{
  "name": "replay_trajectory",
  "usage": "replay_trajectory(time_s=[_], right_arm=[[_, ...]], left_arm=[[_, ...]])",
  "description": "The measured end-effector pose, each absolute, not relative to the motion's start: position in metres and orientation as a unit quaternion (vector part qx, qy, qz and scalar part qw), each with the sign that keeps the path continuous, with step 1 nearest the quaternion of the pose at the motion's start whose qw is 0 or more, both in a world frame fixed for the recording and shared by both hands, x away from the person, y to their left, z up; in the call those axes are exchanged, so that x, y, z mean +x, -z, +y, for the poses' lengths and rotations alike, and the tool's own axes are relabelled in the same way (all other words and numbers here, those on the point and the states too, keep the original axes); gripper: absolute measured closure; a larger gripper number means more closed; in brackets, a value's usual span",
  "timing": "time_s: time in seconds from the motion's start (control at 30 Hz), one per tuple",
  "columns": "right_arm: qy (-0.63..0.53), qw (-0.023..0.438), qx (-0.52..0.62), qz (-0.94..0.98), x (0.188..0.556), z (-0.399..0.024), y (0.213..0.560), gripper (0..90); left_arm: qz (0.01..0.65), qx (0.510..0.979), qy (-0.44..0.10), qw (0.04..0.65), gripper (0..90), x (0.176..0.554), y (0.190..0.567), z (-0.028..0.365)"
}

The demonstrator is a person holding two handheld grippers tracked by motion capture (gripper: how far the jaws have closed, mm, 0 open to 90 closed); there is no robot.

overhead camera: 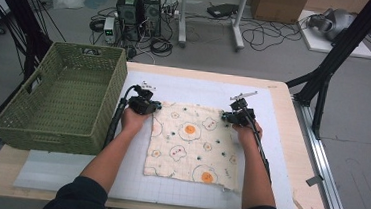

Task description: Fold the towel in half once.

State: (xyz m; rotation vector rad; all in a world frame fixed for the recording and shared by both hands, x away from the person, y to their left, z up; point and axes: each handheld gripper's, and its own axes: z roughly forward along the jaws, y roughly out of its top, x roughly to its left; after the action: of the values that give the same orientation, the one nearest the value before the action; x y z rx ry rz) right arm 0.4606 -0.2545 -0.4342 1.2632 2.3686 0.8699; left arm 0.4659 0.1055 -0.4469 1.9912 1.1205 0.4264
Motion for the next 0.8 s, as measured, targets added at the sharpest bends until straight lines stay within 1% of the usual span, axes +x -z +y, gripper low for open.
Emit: replay_trajectory(time_s=[0.1, 0.17, 0.2, 0.3, 0.37, 0.57, 0.8], right_arm=[[-0.301, 0.172, 0.444, 0.826, 0.460, -0.255, 0.433, 85.7], [-0.306, 0.181, 0.444, 0.822, 0.460, -0.257, 0.430, 85.8], [-0.310, 0.190, 0.442, 0.820, 0.459, -0.257, 0.428, 85.8], [-0.334, 0.220, 0.438, 0.805, 0.458, -0.258, 0.419, 86.0], [-0.351, 0.234, 0.439, 0.794, 0.458, -0.262, 0.413, 85.9], [-0.379, 0.232, 0.435, 0.783, 0.451, -0.268, 0.402, 85.9], [-0.400, 0.232, 0.409, 0.786, 0.433, -0.272, 0.390, 85.9]], left_arm=[[0.443, 0.779, -0.179, 0.406, 85.4, 0.466, 0.442, 0.105], [0.448, 0.764, -0.191, 0.424, 85.6, 0.466, 0.435, 0.106], [0.451, 0.753, -0.200, 0.435, 85.7, 0.466, 0.430, 0.107], [0.457, 0.738, -0.199, 0.455, 85.7, 0.467, 0.420, 0.109], [0.456, 0.721, -0.206, 0.479, 85.7, 0.467, 0.410, 0.109], [0.442, 0.729, -0.194, 0.486, 85.6, 0.462, 0.402, 0.109], [0.424, 0.737, -0.181, 0.494, 85.6, 0.442, 0.398, 0.112]])
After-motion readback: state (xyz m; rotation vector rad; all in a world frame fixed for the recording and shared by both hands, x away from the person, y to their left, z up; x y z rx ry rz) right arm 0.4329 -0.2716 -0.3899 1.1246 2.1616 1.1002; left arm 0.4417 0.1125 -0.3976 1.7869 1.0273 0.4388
